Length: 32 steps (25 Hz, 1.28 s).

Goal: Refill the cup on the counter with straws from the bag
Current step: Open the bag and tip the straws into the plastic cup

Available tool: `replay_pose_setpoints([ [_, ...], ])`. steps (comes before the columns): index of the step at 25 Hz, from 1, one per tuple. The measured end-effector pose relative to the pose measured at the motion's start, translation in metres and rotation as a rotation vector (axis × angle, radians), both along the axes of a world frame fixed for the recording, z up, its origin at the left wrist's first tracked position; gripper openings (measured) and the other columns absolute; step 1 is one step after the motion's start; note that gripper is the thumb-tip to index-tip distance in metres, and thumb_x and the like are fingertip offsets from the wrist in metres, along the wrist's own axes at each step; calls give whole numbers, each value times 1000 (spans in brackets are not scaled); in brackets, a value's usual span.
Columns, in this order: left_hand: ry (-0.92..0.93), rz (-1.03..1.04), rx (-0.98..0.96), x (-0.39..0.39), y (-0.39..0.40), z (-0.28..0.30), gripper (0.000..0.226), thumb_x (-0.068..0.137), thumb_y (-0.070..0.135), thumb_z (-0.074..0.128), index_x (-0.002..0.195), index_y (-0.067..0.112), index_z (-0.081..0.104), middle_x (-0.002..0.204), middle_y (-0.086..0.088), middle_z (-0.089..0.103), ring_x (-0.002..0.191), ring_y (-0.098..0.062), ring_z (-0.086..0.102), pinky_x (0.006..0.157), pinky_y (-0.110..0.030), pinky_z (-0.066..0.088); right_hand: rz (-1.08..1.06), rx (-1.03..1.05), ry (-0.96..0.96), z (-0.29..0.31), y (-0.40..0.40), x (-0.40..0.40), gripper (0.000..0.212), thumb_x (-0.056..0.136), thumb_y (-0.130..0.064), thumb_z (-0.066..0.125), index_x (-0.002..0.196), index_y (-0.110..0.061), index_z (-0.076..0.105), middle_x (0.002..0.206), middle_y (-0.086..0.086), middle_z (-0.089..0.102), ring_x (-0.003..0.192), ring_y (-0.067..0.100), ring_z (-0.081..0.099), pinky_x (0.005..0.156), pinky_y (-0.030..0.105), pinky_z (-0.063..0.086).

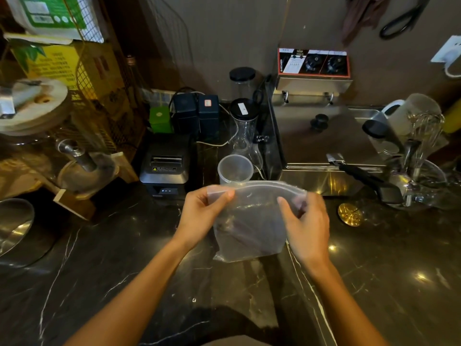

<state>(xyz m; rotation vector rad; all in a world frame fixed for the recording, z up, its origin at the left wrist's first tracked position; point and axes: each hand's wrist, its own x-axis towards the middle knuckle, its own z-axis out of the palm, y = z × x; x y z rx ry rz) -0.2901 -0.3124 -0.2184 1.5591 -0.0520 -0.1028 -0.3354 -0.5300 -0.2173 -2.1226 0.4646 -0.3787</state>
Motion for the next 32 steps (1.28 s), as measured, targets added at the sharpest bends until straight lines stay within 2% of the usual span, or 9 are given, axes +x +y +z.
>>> replay_pose_setpoints([
  [2,-15,27,4,2,1,1,13,94,12,72,101,20,80,94,2,83,90,-11,78,75,-21,61,9,-11,6,13,13,-3,22,94,-40,70,101,-24,56,101,-5,59,82,7,61,70,32,56],
  [5,3,91,13,5,6,2,14,92,12,74,98,23,81,91,5,83,87,-8,78,76,-24,61,-68,-96,-76,21,23,-5,34,92,-34,73,115,-19,53,114,-6,46,79,4,58,64,15,45],
  [7,11,78,16,4,8,2,15,91,11,75,99,22,81,93,4,83,89,-10,78,81,-30,64,-60,-133,-169,23,29,-7,23,92,-32,72,105,-18,59,108,-5,49,76,2,56,63,13,41],
  [8,10,52,10,3,8,2,16,92,10,74,102,20,81,96,2,83,92,-12,79,84,-33,65,-28,-51,-196,24,33,-7,14,94,-29,71,95,-19,63,99,-4,55,72,4,57,62,15,42],
  [11,-32,-70,-27,1,7,3,23,94,6,71,115,12,78,108,-3,81,103,-17,77,83,-31,64,85,388,-101,27,45,2,26,99,-28,67,80,-11,70,64,3,61,53,15,57,50,25,47],
  [16,-168,-215,37,6,5,11,22,97,4,66,114,11,78,111,-5,80,107,-19,76,92,-33,61,101,779,163,41,55,14,50,98,-43,64,91,6,69,62,5,57,40,17,51,37,25,44],
  [25,-165,-192,180,9,3,15,16,95,15,72,108,17,81,104,5,80,104,-9,75,93,-28,59,181,852,319,43,40,20,25,101,-16,60,106,2,76,71,5,68,45,12,50,42,24,45],
  [29,-192,-236,333,8,1,23,13,95,20,73,101,26,82,96,17,79,96,2,74,90,-23,60,174,790,327,34,43,16,23,101,-15,60,100,5,73,63,1,62,44,10,46,40,22,38],
  [32,-164,-313,353,8,-1,29,12,94,23,74,101,27,83,95,17,81,93,2,76,87,-21,60,183,792,319,32,44,17,22,101,-17,62,85,-4,70,57,0,54,42,9,43,40,21,36],
])
